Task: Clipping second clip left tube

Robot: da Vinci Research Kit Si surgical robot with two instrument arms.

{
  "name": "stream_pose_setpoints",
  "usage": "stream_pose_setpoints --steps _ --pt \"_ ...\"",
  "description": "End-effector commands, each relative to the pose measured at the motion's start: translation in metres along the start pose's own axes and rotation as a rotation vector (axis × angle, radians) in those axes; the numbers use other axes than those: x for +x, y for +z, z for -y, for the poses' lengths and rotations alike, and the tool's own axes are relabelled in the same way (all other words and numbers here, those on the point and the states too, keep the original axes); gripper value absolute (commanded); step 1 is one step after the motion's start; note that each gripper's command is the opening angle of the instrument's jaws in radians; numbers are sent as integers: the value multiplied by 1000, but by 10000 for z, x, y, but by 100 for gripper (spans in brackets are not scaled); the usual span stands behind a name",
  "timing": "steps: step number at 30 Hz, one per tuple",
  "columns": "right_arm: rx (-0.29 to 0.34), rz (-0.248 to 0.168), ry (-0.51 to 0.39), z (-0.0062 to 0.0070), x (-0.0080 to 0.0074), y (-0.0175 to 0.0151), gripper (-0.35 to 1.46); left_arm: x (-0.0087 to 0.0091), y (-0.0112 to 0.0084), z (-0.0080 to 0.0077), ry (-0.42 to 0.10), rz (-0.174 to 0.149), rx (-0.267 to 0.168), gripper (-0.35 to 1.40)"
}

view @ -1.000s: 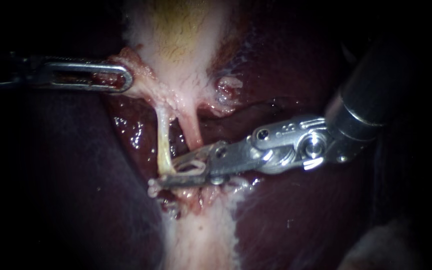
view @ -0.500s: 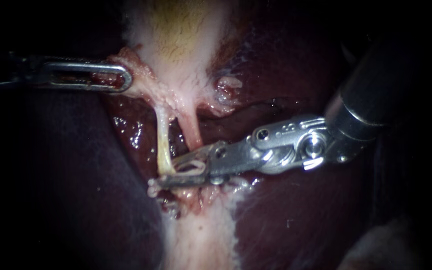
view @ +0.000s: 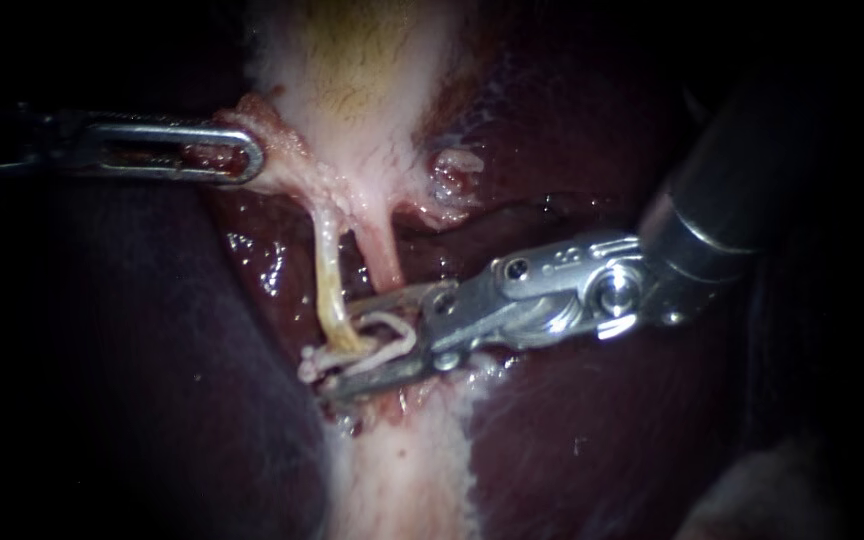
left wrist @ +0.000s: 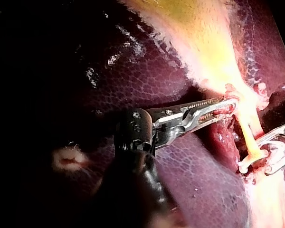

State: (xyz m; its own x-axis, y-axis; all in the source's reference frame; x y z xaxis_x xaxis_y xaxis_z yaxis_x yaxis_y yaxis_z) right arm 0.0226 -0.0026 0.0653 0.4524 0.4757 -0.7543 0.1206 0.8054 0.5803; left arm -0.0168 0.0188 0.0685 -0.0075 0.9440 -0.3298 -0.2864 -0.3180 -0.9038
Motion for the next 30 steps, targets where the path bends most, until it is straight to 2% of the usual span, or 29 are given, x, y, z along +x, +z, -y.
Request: stream_pose_setpoints --steps 1,14,22,25,30 --pt "-9 -1 -1 -1 -2 1 50 0 0 0 0 0 0 -35" --pt "-37 -2 5 -20 -17 -1 50 -1 -1 -3 0 -1 1 -35" --pt "-43 0 0 -25 -23 11 50 0 1 -4 0 -2 2 -35" --pt "-47 -9 -2 -26 -25 17 50 0 2 -4 0 -2 2 -35" --pt "-11 -43 20 -29 -22 32 50 0 2 -4 0 -2 2 -35"
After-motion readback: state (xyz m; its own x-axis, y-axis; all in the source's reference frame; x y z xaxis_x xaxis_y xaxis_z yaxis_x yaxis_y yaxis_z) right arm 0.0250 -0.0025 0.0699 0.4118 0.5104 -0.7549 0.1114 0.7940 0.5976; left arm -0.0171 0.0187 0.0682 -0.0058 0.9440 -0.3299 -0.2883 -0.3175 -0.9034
